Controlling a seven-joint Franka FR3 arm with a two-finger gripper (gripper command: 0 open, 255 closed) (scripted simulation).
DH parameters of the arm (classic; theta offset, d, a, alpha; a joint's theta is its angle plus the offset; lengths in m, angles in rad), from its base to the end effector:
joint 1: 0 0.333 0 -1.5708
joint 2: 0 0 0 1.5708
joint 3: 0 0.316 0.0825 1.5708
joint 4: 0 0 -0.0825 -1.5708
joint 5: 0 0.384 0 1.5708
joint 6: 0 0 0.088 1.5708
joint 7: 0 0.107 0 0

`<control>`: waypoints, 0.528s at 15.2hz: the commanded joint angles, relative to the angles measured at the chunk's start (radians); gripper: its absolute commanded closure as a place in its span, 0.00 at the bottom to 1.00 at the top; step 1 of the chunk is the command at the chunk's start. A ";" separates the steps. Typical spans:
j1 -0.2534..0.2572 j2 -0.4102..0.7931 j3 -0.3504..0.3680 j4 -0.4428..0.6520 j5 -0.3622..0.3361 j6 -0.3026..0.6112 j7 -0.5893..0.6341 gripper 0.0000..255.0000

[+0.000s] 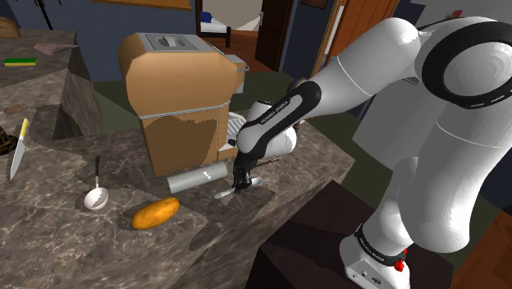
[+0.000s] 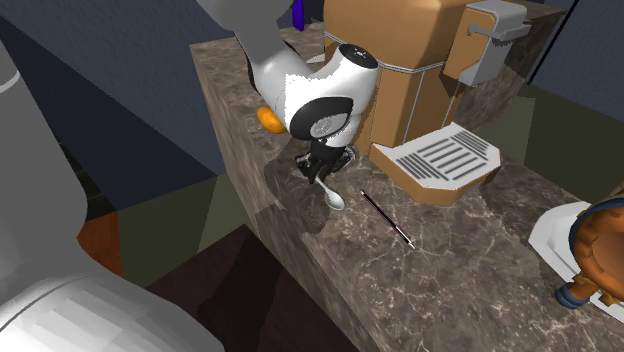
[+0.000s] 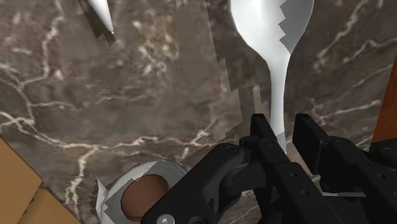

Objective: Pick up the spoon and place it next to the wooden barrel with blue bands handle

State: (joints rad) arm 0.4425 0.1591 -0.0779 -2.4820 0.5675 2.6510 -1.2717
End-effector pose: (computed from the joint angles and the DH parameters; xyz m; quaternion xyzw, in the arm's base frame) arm 0.4479 0.1544 0.2269 -0.8362 -0.5334 -0.0615 0.1116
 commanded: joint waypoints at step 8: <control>0.005 -0.055 -0.014 -0.004 -0.052 -0.045 0.048 1.00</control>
State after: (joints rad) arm 0.4463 0.1147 -0.0893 -2.4878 0.5273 2.6174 -1.2349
